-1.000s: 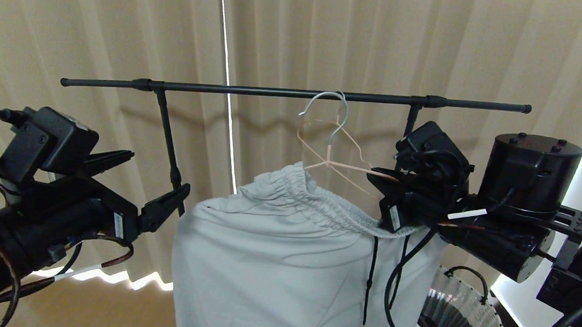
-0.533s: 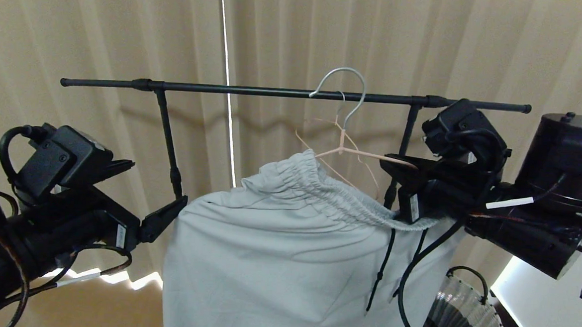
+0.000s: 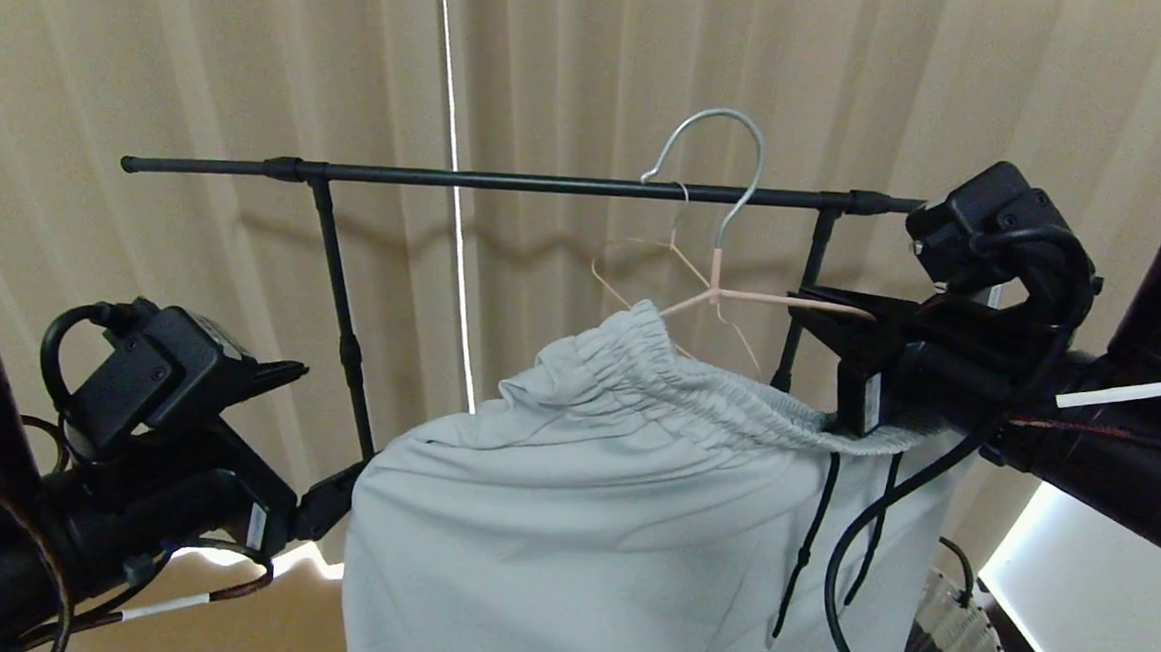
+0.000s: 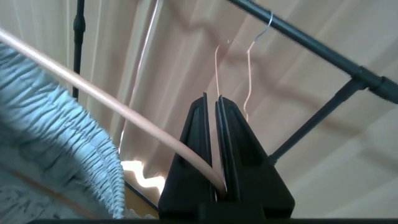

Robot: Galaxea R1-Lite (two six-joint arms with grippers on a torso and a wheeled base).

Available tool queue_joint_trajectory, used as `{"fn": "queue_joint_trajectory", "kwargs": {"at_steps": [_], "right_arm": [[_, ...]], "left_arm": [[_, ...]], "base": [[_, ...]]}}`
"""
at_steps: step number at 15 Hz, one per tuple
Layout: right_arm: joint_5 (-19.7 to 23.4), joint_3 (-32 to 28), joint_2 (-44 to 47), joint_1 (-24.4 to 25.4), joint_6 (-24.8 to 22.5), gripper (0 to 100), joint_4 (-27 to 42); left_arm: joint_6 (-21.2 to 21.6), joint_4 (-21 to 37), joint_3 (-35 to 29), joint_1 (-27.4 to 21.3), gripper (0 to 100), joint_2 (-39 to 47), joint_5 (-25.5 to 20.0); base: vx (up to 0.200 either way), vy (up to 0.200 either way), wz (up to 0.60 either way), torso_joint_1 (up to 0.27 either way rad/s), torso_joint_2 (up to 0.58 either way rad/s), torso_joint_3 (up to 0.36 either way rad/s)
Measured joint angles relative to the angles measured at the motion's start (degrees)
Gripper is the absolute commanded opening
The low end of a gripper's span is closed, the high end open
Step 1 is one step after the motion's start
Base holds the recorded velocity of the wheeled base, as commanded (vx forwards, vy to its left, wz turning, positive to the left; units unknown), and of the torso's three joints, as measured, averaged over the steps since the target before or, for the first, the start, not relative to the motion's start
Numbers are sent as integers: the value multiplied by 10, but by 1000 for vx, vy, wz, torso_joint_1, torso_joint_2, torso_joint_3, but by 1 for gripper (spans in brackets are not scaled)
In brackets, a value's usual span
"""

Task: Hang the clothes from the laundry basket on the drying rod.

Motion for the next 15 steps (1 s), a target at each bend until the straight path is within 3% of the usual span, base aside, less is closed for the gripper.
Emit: {"fn": "queue_joint_trajectory", "kwargs": {"at_steps": [4, 9, 12, 15], "right_arm": [[-2, -3, -3, -1, 0, 0, -1], [-8, -11, -1, -35, 0, 0, -1], [-8, -25, 4, -57, -1, 0, -1], [-7, -32, 6, -63, -1, 0, -1]], "left_arm": [[-1, 0, 15, -41, 100, 1, -5], [13, -2, 53, 20, 100, -11, -8], [13, -2, 72, 30, 100, -30, -18], [13, -2, 82, 26, 100, -49, -76]], "base": [[0, 0, 0, 0, 0, 0], [0, 0, 0, 0, 0, 0], [0, 0, 0, 0, 0, 0], [0, 0, 0, 0, 0, 0]]}}
